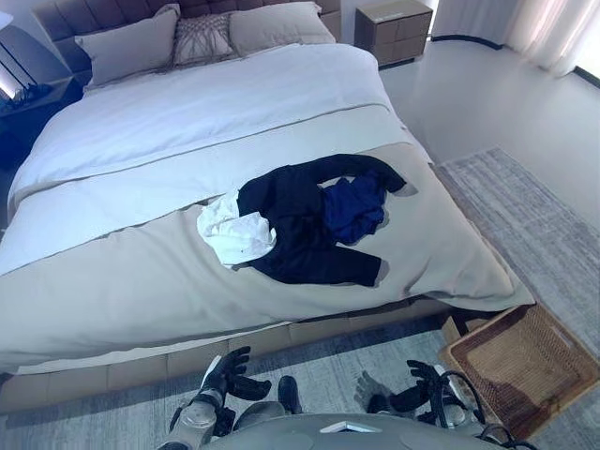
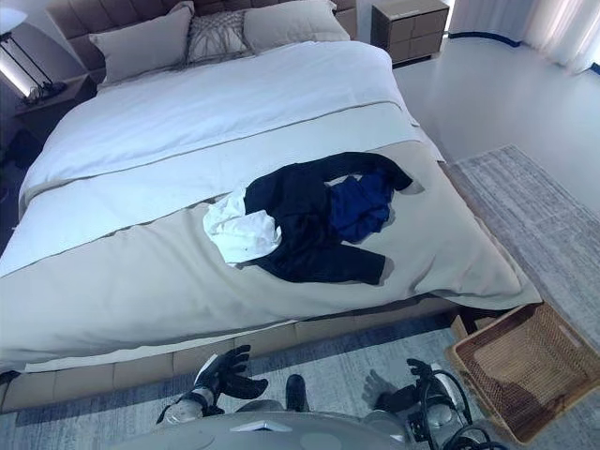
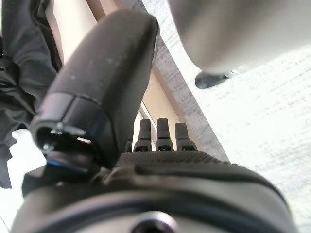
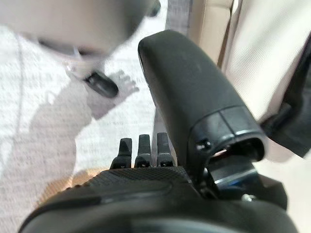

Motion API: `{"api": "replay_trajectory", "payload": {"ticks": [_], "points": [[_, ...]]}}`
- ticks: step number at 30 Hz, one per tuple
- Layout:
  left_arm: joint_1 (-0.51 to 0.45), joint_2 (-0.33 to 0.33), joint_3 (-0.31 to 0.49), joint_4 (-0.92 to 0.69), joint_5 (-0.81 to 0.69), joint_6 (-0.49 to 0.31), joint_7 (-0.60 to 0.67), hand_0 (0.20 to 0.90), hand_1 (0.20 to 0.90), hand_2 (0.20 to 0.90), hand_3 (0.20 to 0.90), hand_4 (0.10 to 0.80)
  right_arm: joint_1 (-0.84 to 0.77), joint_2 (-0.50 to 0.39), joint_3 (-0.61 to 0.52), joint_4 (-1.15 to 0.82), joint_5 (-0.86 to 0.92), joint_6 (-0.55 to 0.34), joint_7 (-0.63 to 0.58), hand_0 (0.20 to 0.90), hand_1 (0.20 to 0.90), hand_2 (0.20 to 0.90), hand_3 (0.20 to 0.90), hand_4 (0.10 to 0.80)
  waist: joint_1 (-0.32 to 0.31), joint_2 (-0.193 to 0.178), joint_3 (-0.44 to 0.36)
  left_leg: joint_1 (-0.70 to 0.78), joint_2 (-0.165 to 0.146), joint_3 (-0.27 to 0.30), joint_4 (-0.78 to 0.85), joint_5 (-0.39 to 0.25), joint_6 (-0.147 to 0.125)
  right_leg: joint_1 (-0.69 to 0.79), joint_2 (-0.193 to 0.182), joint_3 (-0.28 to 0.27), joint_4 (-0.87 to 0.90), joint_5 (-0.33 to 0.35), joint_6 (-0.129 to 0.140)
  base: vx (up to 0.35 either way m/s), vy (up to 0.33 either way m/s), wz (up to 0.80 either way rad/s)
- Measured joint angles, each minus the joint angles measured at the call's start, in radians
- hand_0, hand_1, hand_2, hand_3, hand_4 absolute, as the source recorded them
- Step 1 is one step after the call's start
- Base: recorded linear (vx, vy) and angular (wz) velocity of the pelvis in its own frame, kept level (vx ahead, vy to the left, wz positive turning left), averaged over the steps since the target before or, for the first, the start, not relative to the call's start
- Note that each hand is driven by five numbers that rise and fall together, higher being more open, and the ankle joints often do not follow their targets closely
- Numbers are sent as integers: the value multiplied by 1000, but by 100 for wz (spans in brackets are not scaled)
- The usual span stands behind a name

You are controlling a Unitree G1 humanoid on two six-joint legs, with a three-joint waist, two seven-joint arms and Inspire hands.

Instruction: Pick up the clothes from the bed and place them into the basket

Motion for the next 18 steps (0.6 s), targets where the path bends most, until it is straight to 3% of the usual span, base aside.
{"api": "replay_trajectory", "payload": {"ticks": [2,5,7,8,9,10,13,18], "points": [[-5,17,-11,-6,11,-12,0,900,900,900,900,800,0,1,7,-38,-45,-14,-36,900,900,900,900,800,-6,-13,13,29,-10,0,-23,7,14,-27,-17,11,98,-40,10,131,83,-5],[-23,58,-20,-41,10,-13,4,900,900,900,900,800,-6,0,39,-131,-100,-22,-61,900,900,900,900,800,-15,-41,49,48,-21,-31,-18,9,40,-115,-46,82,307,-99,17,114,-132,19],[-79,103,-53,-51,3,-5,8,900,900,900,900,800,-21,-11,107,-231,-116,-8,-79,900,900,900,900,800,-39,-43,72,22,-6,-101,-18,20,43,-165,15,239,283,-126,10,7,-173,72],[-98,115,-59,-53,-5,-5,8,900,900,900,900,800,-39,-12,124,-241,-119,-9,-88,900,900,900,900,800,-41,-49,77,10,-6,-116,-17,24,42,-181,29,259,263,-125,10,-31,-151,76],[-135,133,-65,-57,-27,-4,19,900,900,900,900,800,-92,-12,153,-244,-130,-6,-112,900,900,900,900,800,-48,-61,92,-13,-9,-146,-18,33,43,-210,53,314,228,-118,7,-30,-165,98],[-159,135,-65,-82,-44,10,40,900,900,900,900,800,-124,-19,153,-270,-144,5,-134,900,900,900,900,800,-57,-72,105,-23,-18,-179,-18,43,34,-205,61,320,196,-55,-11,2,-160,109],[-158,101,-50,-167,-113,25,102,900,900,900,900,800,-243,-74,156,-322,-163,45,-183,900,900,900,900,800,0,-23,118,-23,11,-185,-18,44,20,-142,83,279,85,19,-27,122,-128,33],[-64,102,-36,-385,-129,41,108,900,900,900,900,800,-346,-245,155,-529,-176,132,-199,900,900,900,900,800,33,-4,117,-22,20,-224,-18,58,-5,-56,100,204,-28,59,-43,91,-29,38]]}}
